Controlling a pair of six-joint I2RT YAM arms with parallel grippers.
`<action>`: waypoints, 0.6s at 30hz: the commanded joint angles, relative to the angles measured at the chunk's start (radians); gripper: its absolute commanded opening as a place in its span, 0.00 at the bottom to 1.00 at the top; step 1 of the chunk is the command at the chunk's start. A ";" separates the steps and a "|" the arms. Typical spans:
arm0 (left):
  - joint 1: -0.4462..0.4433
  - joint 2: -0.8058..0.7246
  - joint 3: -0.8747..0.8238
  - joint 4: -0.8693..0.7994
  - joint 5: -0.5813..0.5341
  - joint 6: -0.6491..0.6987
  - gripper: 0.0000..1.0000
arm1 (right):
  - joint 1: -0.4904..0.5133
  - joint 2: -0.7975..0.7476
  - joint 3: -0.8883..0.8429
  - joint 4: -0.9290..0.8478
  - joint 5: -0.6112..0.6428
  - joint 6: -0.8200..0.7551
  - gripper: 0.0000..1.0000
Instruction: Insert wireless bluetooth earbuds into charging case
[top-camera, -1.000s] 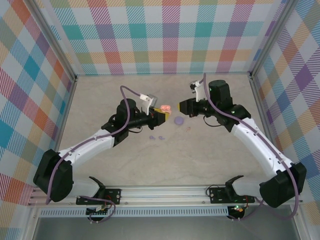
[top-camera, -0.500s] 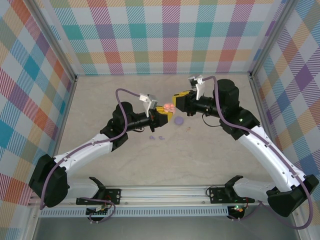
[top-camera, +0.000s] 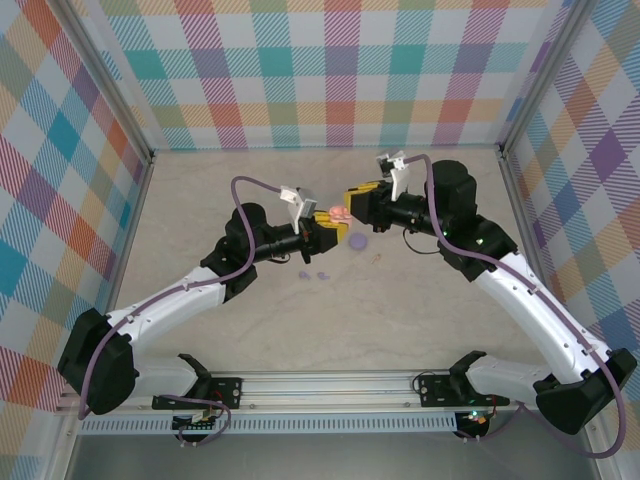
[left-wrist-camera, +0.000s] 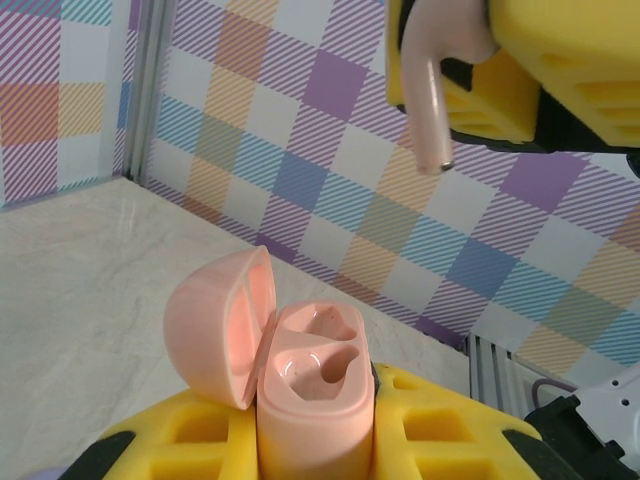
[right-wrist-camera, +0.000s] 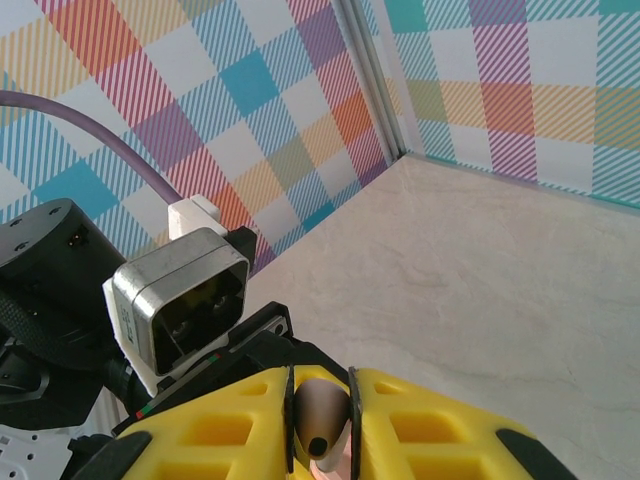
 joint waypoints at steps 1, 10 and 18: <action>-0.018 -0.028 0.044 0.044 0.016 0.016 0.05 | 0.011 0.009 -0.004 0.029 -0.017 -0.031 0.21; -0.019 -0.040 0.055 0.032 0.020 0.015 0.05 | 0.019 0.025 0.007 0.003 -0.032 -0.047 0.21; -0.019 -0.049 0.067 0.004 0.025 0.027 0.05 | 0.023 0.030 0.007 -0.005 -0.023 -0.051 0.22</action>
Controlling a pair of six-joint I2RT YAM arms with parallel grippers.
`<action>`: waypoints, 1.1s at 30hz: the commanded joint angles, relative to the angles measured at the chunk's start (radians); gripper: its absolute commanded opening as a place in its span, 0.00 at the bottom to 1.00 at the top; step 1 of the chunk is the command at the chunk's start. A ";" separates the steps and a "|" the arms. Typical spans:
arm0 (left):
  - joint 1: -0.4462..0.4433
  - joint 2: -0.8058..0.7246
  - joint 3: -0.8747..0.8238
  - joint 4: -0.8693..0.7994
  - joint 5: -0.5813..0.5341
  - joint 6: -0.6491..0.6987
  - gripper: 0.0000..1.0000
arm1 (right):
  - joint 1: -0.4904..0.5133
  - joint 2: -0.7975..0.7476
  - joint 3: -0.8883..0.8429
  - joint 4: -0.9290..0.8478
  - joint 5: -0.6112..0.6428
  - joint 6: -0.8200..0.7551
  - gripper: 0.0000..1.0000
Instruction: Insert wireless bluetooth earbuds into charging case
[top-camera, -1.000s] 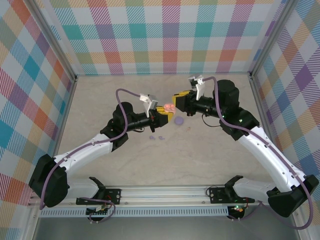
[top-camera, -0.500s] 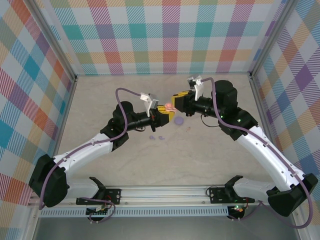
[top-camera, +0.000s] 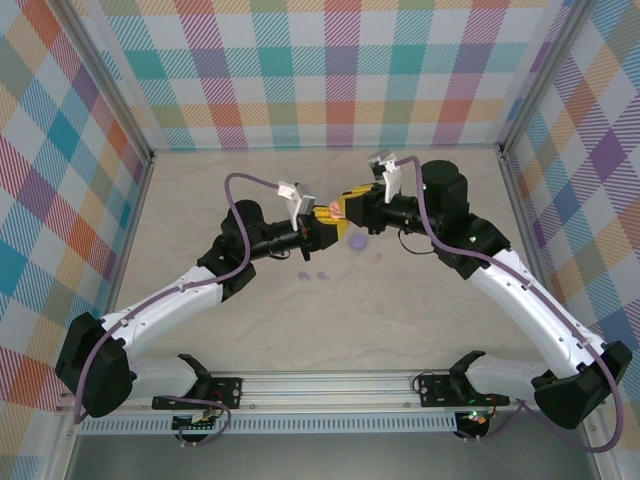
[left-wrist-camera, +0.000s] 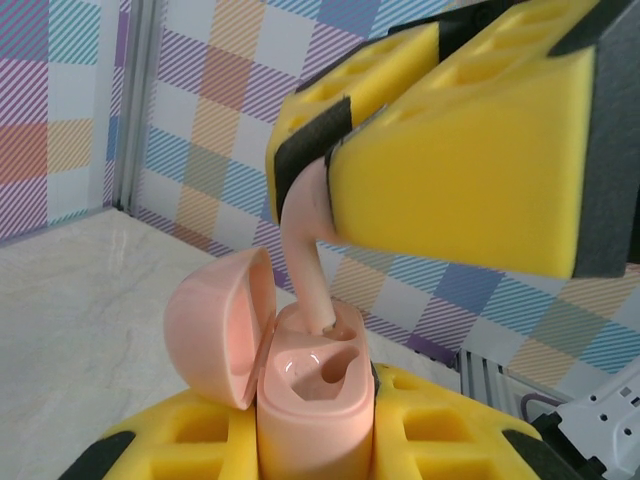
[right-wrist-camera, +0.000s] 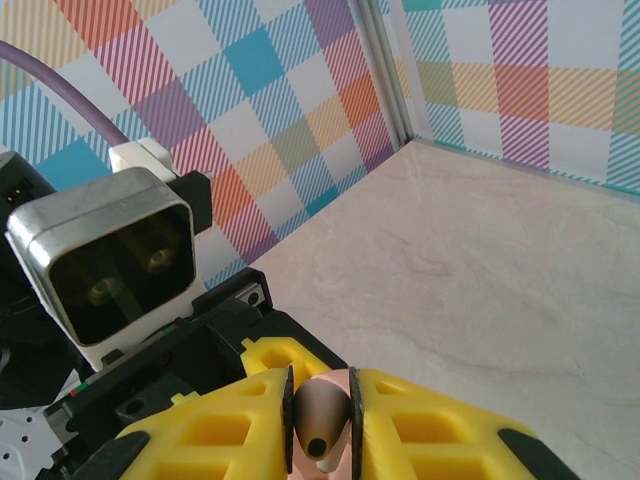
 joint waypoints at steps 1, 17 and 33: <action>-0.013 -0.030 0.031 0.010 0.017 0.022 0.05 | 0.008 0.004 0.006 0.002 -0.014 -0.027 0.21; -0.014 -0.039 0.022 0.001 -0.012 0.024 0.04 | 0.019 0.017 0.015 -0.018 -0.030 -0.037 0.22; -0.014 -0.049 0.011 -0.005 -0.060 0.025 0.03 | 0.026 0.008 0.019 -0.033 -0.001 -0.048 0.21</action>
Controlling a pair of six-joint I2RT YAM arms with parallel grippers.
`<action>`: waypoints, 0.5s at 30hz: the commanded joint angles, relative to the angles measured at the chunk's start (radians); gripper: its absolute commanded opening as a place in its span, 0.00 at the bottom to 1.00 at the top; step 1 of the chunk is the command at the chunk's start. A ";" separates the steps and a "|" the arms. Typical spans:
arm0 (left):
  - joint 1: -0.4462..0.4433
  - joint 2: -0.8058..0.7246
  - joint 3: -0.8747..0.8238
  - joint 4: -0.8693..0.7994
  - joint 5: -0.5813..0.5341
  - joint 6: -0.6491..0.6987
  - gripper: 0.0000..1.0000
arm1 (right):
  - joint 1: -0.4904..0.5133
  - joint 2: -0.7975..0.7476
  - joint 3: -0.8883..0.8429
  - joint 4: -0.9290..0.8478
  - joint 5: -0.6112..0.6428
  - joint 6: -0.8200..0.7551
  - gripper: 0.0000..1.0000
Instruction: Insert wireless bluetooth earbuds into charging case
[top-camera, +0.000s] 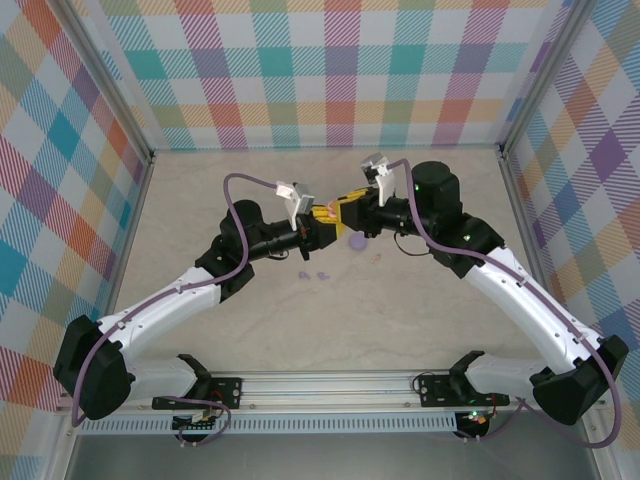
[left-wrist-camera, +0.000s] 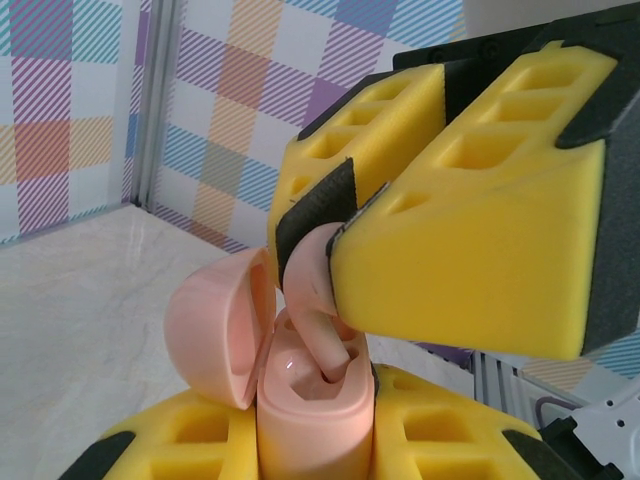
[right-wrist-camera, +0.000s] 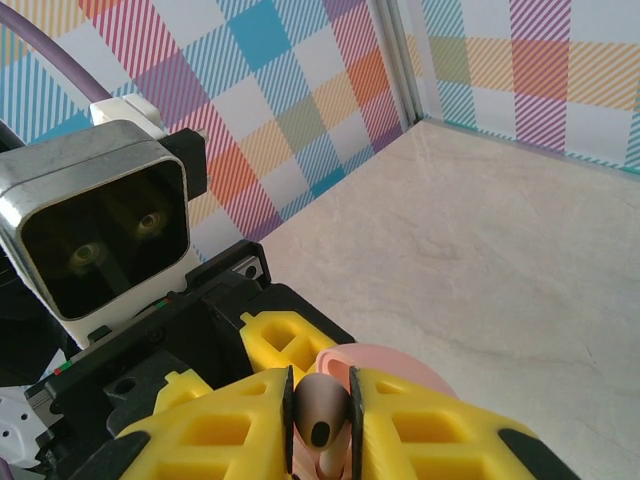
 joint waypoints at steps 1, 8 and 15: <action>-0.014 -0.037 0.009 0.030 -0.023 0.014 0.03 | 0.007 -0.015 0.018 -0.017 0.003 -0.027 0.21; -0.014 -0.039 0.009 0.031 -0.036 0.016 0.03 | 0.007 -0.002 0.028 -0.058 -0.021 -0.038 0.22; -0.014 -0.037 0.014 0.028 -0.009 0.017 0.02 | 0.009 0.014 0.044 -0.094 -0.027 -0.045 0.23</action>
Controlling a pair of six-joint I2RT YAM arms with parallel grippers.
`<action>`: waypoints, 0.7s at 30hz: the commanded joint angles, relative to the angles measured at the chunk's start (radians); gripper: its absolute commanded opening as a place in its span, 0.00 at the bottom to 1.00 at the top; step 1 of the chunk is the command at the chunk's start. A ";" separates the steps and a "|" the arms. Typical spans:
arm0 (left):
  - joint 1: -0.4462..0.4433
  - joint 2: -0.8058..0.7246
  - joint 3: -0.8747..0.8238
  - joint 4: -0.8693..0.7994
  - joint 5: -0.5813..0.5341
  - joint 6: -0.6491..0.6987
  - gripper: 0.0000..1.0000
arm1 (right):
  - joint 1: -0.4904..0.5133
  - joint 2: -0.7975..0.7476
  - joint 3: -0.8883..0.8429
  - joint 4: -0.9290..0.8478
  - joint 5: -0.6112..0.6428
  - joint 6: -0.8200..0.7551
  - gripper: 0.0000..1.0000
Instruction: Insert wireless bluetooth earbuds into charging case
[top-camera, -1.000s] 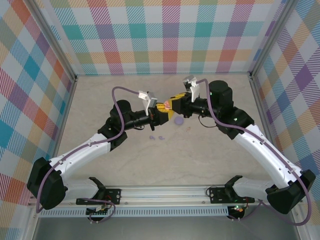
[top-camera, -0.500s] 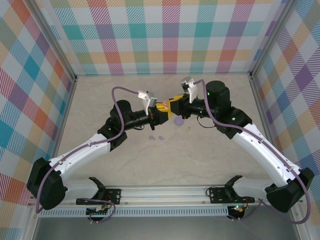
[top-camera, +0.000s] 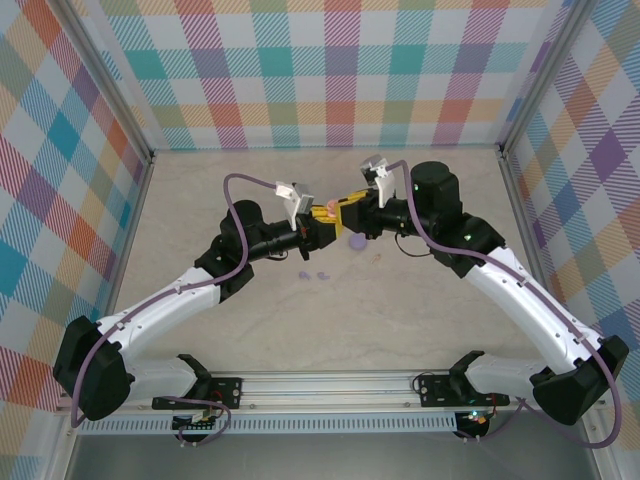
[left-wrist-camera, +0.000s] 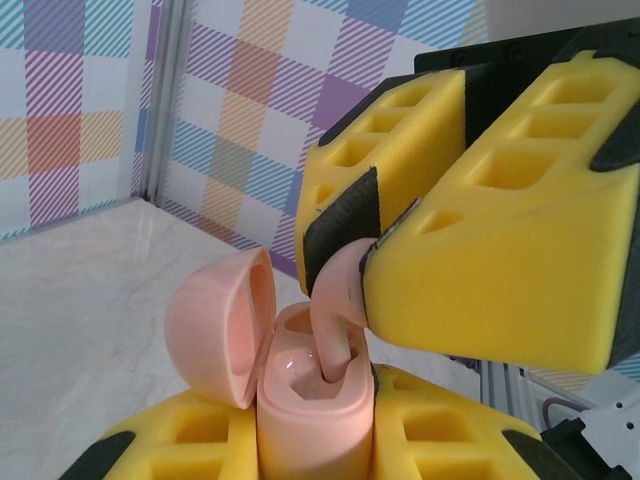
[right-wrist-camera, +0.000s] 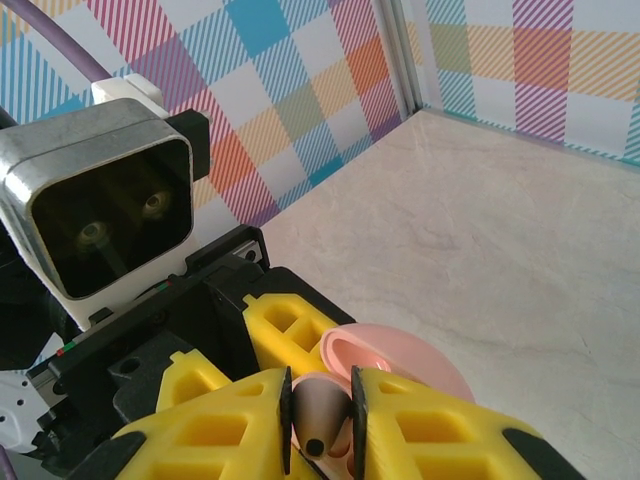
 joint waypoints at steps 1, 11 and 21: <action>-0.014 -0.032 0.015 0.046 0.010 0.019 0.03 | 0.008 0.016 0.033 -0.053 -0.024 -0.019 0.23; -0.014 -0.019 0.026 0.028 0.033 0.026 0.02 | 0.009 0.023 0.052 -0.066 -0.034 -0.019 0.31; -0.014 -0.014 0.022 0.014 0.038 0.030 0.03 | 0.009 0.021 0.076 -0.081 0.003 -0.006 0.48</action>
